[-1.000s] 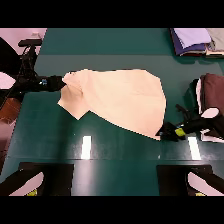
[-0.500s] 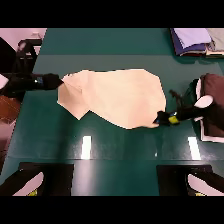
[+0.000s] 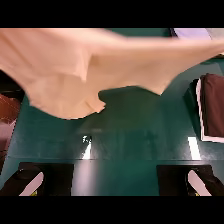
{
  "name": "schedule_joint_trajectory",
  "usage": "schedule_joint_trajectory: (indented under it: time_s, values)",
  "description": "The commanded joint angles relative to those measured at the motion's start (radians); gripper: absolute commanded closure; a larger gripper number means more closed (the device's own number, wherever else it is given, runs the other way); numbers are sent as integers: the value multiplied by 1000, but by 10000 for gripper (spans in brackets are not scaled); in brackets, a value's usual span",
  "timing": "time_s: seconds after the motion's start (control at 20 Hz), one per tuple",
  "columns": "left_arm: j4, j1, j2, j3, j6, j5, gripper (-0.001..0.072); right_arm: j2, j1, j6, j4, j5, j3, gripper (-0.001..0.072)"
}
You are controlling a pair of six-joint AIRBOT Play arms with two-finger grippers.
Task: Fold the shirts.
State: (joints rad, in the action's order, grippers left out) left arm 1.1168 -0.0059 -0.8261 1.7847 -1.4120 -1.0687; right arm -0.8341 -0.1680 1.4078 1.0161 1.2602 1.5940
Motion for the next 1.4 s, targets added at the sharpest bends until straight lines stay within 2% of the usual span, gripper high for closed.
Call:
schedule_joint_trajectory:
  time_s: [0.0, 0.2, 0.4, 0.55, 0.7, 0.9, 1.0, 1.1, 1.25, 1.35]
  values:
    - [6, 0, 9, 297, -43, -52, 684, 50, -118, 0, 7, 21, 275, 696]
    - [6, 0, 9, 483, -93, -50, 685, 27, -190, 0, 6, 131, 445, 696]
    - [15, 0, 8, 447, -109, -96, 685, -59, -190, 11, 6, 240, 535, 697]
    - [17, 0, 7, 211, -137, -172, 684, -101, -118, 39, 6, 241, 405, 698]
    - [21, 0, -42, -85, -133, -179, 684, -191, -11, 53, 8, 244, 217, 697]
    - [21, 0, -239, -334, -123, -170, 683, -386, 59, 76, 8, 243, 2, 698]
    - [21, 1, -379, -372, -106, -134, 683, -502, 60, 76, 6, 229, -53, 698]
    - [18, 0, -512, -372, -106, -27, 683, -630, 58, 76, 7, 203, -40, 698]
    - [-18, 1, -653, -349, -105, 160, 683, -806, 59, 65, 5, 148, 83, 698]
    - [-32, 1, -709, -316, -106, 212, 683, -893, 59, 45, 4, 134, 190, 698]
